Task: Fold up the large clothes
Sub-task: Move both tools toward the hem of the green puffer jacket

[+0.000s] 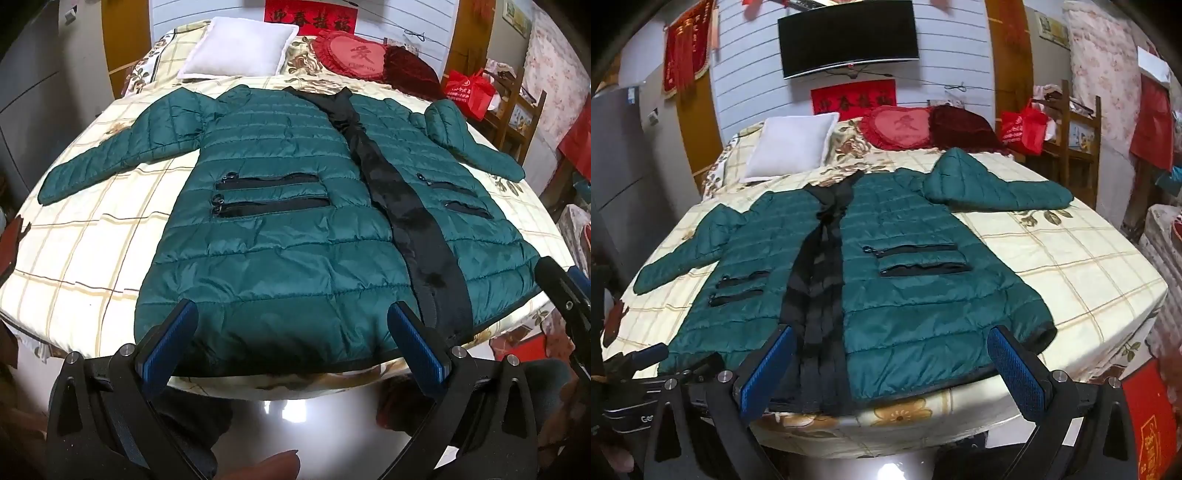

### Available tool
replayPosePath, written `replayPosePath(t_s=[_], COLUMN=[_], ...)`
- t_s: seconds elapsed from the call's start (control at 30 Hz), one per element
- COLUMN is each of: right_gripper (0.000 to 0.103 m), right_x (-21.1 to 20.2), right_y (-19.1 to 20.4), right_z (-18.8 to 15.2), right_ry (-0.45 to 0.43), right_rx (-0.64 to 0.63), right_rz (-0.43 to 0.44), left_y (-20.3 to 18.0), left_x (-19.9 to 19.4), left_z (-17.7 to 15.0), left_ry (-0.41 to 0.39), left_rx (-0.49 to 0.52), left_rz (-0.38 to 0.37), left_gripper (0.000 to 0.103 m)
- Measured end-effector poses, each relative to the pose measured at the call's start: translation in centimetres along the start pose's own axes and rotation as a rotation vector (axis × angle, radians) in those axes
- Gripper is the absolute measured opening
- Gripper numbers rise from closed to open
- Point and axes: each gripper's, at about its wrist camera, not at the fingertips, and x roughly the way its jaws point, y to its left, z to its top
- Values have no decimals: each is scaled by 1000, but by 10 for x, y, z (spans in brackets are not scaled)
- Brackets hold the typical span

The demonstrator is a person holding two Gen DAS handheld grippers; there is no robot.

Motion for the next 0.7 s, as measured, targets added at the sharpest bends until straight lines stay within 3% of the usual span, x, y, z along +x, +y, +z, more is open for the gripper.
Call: replayPosePath(t_s=[0.27, 0.33, 0.47, 0.7], right_gripper=[103, 103, 103, 103], right_x=[-13, -21, -27, -23], right_y=[10, 12, 14, 13], right_z=[5, 3, 3, 8], right_ry=[-90, -163, -209, -126], right_rx=[-74, -86, -75, -74], right_rz=[-7, 8, -1, -30], left_y=[1, 1, 2, 0], left_x=[-1, -3, -2, -7], left_z=[0, 3, 4, 2], left_ry=[1, 3, 2, 0], left_rx=[-7, -4, -2, -7], left_rz=[-5, 2, 2, -7], left_gripper=[103, 103, 103, 103])
